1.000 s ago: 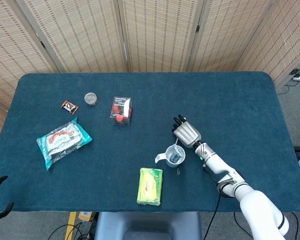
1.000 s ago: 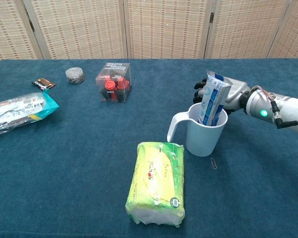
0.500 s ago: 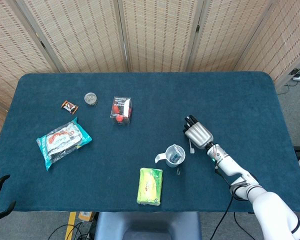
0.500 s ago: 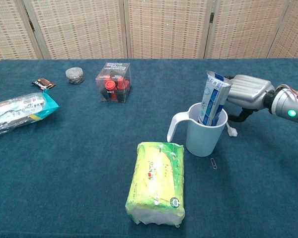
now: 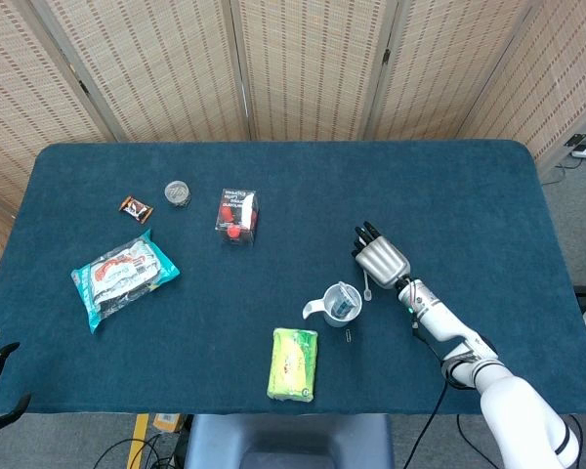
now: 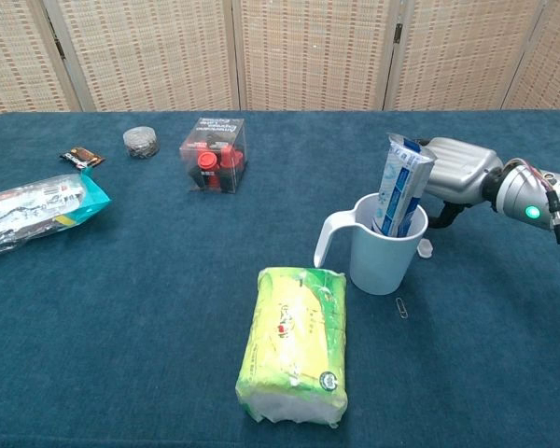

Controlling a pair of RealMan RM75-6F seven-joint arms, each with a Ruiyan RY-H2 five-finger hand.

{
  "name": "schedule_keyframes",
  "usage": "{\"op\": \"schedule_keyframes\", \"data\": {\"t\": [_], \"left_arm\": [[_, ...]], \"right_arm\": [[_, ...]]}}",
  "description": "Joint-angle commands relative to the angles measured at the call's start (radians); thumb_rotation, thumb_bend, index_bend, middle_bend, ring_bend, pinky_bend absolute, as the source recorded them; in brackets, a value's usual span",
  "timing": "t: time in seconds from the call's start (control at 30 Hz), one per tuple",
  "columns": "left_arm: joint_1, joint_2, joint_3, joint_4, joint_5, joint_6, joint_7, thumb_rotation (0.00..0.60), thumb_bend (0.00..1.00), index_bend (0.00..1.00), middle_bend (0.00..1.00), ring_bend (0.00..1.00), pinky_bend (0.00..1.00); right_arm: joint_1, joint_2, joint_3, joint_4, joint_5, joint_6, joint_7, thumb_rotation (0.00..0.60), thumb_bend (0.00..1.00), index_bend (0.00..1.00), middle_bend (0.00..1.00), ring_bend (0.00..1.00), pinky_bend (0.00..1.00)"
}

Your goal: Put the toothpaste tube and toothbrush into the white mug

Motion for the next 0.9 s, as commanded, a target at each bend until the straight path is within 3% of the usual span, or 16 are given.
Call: {"op": "schedule_keyframes", "data": {"t": [0.03,0.9], "left_arm": [[-0.001,0.000,0.000,0.001,0.000,-0.001,0.000,0.600,0.31,0.19,0.04,0.04,0.13],[0.003,-0.004,0.001,0.012,-0.008,-0.005,-0.006,0.600,0.31,0.19,0.04,0.04,0.13]], "right_arm": [[0.005,-0.015,-0.002,0.025,-0.005,0.001,0.009,0.600,0.23,0.46,0.33,0.11,0.11],[0.010,-0.067,-0.030,0.120,-0.034,-0.002,0.038,0.600,0.34,0.46,0.34,0.14,0.11]]}}
